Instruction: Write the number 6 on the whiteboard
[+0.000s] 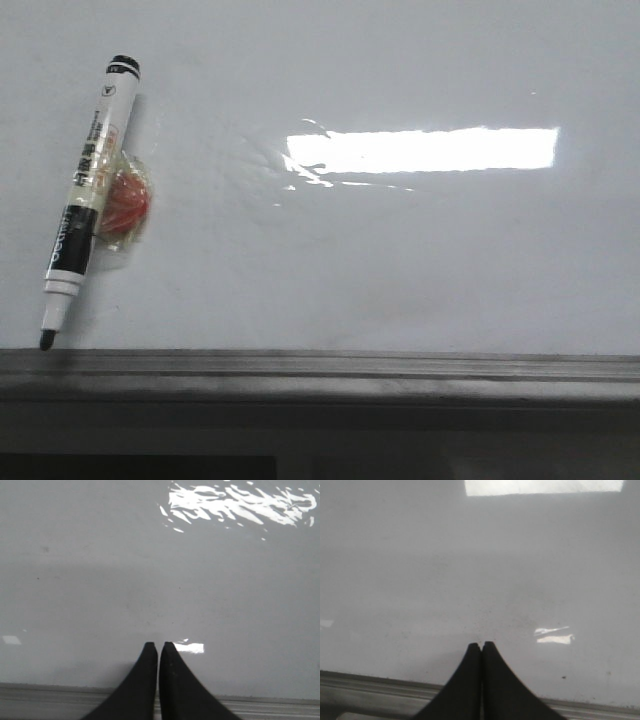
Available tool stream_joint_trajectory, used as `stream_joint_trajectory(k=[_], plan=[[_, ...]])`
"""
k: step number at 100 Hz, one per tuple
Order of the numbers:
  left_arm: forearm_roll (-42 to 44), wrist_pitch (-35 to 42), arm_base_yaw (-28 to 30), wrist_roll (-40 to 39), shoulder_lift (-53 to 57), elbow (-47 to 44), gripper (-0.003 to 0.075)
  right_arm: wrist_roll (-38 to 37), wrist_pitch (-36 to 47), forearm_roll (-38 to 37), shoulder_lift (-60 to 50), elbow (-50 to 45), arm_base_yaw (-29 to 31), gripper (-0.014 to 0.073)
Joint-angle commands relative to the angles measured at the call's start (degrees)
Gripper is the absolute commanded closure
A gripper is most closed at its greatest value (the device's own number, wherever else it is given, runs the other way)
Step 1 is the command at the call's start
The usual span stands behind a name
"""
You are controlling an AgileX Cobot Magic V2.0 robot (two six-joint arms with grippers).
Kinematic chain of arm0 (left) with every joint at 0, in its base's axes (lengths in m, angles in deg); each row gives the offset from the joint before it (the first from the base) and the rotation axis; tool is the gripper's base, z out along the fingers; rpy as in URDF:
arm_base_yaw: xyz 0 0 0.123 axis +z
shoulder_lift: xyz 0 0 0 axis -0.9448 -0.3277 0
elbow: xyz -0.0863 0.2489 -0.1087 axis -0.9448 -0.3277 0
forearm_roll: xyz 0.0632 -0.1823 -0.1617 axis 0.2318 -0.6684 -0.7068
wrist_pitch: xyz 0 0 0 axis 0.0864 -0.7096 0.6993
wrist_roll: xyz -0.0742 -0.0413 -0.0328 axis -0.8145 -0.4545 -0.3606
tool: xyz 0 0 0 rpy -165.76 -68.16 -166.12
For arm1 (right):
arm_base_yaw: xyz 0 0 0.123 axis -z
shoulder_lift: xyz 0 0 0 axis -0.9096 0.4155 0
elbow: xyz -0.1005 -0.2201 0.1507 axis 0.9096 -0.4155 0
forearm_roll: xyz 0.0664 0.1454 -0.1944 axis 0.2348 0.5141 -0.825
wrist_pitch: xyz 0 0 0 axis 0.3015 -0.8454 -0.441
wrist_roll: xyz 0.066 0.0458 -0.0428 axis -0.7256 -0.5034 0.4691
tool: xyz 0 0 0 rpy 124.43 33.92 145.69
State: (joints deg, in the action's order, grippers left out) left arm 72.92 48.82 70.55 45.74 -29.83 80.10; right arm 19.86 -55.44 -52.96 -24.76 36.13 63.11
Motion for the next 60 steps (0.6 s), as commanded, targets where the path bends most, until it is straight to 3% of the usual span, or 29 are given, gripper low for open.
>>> stream_joint_trajectory(k=[1,41,60], plan=[[-0.25,5.31,0.07,-0.25,1.75,-2.69,0.0739,0.6,2.83,-0.08,-1.08,-1.93,0.05,0.0657],[-0.25,12.04,0.07,-0.25,1.75,-2.69,0.0739,0.6,15.48,-0.26,-1.08,-1.93,0.05,0.0657],[-0.25,13.9,0.07,-0.25,1.75,-2.69,0.0739,-0.28,37.57,4.35,-1.08,-1.93,0.05,0.0657]])
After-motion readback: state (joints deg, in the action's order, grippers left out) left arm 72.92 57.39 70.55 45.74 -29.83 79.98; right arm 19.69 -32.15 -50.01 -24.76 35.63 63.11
